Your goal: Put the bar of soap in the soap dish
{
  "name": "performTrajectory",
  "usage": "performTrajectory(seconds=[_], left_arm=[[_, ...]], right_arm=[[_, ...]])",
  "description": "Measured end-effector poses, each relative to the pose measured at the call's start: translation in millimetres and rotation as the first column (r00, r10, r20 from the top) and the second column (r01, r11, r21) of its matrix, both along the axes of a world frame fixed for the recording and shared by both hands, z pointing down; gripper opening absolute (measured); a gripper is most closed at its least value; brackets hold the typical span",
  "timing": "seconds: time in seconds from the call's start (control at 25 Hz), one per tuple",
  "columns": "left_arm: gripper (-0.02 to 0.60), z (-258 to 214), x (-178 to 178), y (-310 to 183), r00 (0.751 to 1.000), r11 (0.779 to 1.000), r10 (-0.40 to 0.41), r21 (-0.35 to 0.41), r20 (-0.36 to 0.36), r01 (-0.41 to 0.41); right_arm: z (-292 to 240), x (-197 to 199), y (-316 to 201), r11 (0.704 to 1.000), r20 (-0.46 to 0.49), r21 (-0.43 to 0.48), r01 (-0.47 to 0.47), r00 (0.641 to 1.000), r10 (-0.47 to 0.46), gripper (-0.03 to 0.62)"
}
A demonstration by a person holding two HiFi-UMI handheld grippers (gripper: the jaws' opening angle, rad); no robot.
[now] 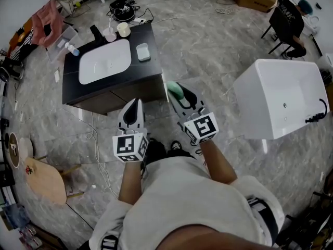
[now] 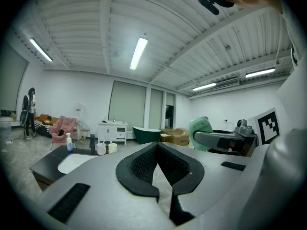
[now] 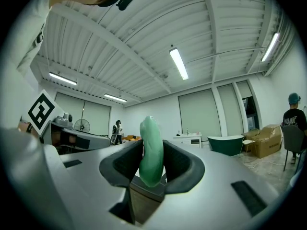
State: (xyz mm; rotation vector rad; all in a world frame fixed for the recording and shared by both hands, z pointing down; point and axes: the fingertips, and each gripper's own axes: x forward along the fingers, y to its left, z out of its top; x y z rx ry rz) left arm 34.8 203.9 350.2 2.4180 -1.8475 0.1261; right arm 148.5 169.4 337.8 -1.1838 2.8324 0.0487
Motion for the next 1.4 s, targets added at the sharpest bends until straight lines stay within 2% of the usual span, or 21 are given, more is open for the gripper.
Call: performTrajectory(seconds=[0.36, 1.12, 1.4], left_arm=[[0.017, 17, -17, -41, 1.000, 1.000, -0.010, -0.020, -0.012, 0.009], [0.017, 60, -74, -151, 0.998, 0.994, -0.022, -0.109, -0.058, 0.016], [0.017, 73, -93, -198, 0.999, 0.989, 0.001, -0.150, -0.054, -0.009]], right_arm=[[15, -17, -40, 1.000, -0.034, -0.018, 0.003, 0.999, -0.003, 0.126], [55, -73, -144, 0.998, -0.236, -0.060, 0.013, 0.971, -0.027, 0.126], [67, -95, -188, 0.993, -0.250, -0.115, -0.004, 0.968, -0.026, 0.126]])
